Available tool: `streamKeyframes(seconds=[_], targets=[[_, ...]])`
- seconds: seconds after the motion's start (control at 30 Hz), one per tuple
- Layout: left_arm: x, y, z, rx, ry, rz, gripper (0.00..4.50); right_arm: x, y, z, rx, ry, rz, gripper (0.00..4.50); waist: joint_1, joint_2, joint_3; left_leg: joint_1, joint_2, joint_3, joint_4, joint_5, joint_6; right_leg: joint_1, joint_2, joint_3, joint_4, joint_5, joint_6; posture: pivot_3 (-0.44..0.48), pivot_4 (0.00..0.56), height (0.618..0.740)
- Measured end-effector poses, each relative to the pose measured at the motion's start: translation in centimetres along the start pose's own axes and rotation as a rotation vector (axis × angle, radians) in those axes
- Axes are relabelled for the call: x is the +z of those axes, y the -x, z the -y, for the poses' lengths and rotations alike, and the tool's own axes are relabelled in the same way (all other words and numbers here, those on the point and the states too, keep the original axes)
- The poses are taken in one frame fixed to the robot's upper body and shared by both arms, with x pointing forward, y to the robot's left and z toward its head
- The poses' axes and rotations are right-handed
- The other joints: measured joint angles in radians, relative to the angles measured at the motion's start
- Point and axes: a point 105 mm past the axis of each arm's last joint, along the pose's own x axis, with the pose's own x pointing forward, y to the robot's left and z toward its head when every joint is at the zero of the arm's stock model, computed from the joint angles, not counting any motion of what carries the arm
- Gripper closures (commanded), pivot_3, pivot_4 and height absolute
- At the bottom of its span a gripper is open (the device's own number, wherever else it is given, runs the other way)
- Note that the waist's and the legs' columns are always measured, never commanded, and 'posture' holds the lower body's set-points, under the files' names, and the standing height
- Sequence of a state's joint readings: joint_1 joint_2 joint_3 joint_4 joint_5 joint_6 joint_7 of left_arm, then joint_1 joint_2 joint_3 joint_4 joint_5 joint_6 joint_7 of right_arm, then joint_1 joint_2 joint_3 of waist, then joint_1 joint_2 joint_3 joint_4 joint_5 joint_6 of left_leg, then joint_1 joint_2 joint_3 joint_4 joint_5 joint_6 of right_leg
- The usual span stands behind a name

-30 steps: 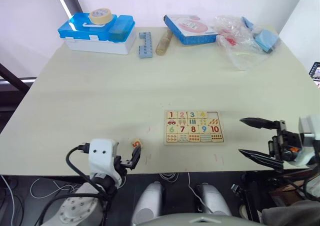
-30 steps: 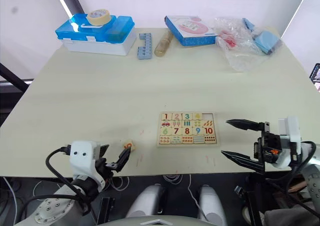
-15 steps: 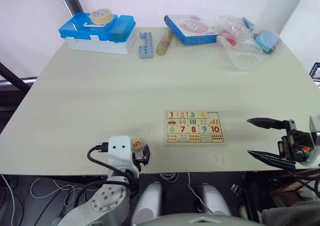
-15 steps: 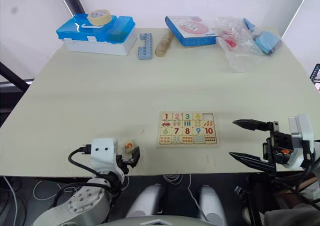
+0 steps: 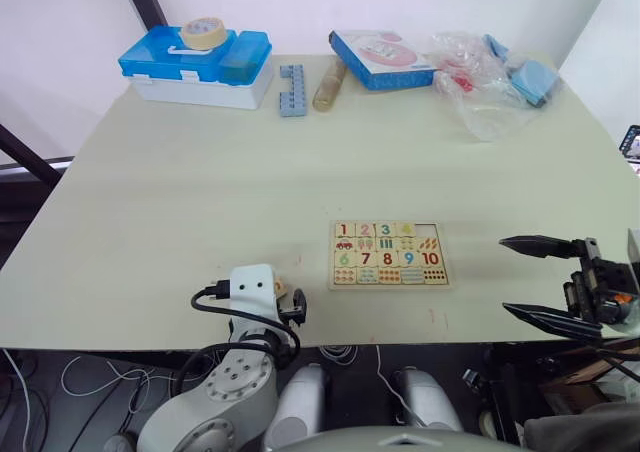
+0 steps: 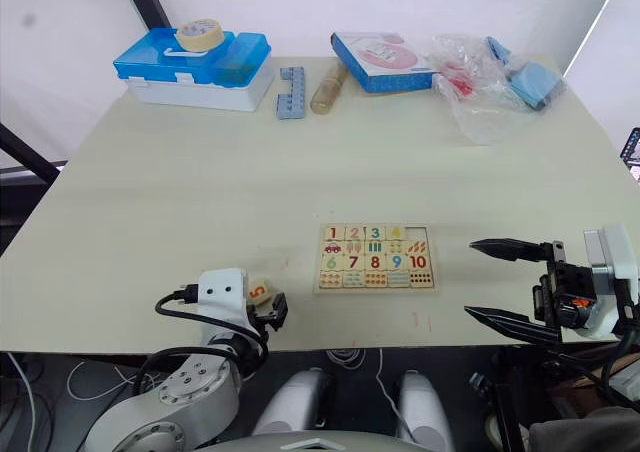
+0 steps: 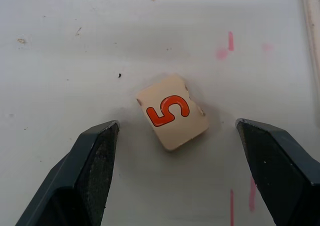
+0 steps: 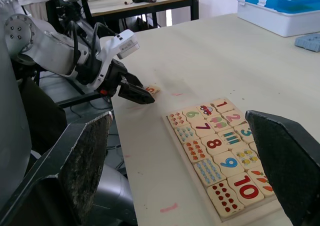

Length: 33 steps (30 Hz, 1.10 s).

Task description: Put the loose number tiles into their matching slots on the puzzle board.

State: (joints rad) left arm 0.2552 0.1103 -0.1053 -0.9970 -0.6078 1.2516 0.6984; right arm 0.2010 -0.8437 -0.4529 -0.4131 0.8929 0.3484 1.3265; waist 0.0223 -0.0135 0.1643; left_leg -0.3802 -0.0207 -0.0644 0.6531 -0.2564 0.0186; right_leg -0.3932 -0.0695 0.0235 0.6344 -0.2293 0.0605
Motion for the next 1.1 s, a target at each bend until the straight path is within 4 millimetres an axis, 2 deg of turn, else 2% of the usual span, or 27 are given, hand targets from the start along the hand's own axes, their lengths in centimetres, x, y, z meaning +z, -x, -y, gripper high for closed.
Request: streamKeyframes(seconds=[0.23,0.33,0.37,0.4,0.47,0.9,1.1], targets=[[0.0,-0.1,-0.2,0.019,0.009,-0.005,0.52,0.0,0.0,0.0,0.001,-0.001,0.000,0.00,-0.001,-0.001,0.000,0.000,0.000,0.000,0.000,0.000,0.000,0.000,0.000,0.000,0.000,0.000,0.000,0.000,0.150,0.740],[-0.1,-0.1,-0.3,0.028,0.024,-0.006,1.28,0.0,0.0,0.0,0.001,-0.001,0.000,0.00,-0.002,-0.001,-0.001,0.000,0.000,0.000,0.000,0.000,0.000,0.000,0.000,0.000,-0.001,0.000,0.000,0.000,0.150,0.740],[-0.1,-0.2,-0.4,0.036,0.029,-0.006,1.84,0.0,0.0,0.0,0.001,-0.001,0.000,0.00,-0.002,-0.001,-0.001,0.000,0.000,0.000,0.000,0.000,0.000,0.000,0.000,0.000,-0.001,0.000,0.000,0.000,0.150,0.740],[-0.1,-0.2,-0.4,0.039,0.032,-0.005,2.11,0.0,0.0,0.0,0.001,-0.001,0.000,0.00,-0.002,-0.001,-0.001,0.000,0.000,0.000,0.000,0.000,0.000,0.000,0.000,0.000,-0.001,0.000,0.000,0.000,0.150,0.740],[0.0,-0.2,-0.5,0.042,0.033,-0.003,3.03,0.0,0.0,0.0,0.001,-0.001,0.000,0.00,-0.001,-0.001,-0.001,0.000,0.000,0.000,0.000,0.000,0.000,0.000,0.000,0.000,-0.001,0.000,0.000,0.000,0.150,0.740],[0.0,-0.4,-0.8,0.043,0.016,0.004,3.03,0.1,-0.1,0.0,0.006,0.004,0.002,0.00,-0.002,-0.001,-0.001,0.000,0.000,0.000,0.000,0.000,0.000,0.000,0.000,0.000,-0.001,-0.002,0.003,0.000,0.150,0.740],[0.7,-0.4,-1.9,-0.079,-0.106,0.066,3.03,-0.3,-0.3,0.0,-0.008,0.004,0.028,0.00,-0.002,0.001,-0.002,-0.001,0.004,-0.001,0.000,0.000,0.000,-0.001,0.000,-0.002,-0.001,-0.001,0.001,0.000,0.150,0.740]])
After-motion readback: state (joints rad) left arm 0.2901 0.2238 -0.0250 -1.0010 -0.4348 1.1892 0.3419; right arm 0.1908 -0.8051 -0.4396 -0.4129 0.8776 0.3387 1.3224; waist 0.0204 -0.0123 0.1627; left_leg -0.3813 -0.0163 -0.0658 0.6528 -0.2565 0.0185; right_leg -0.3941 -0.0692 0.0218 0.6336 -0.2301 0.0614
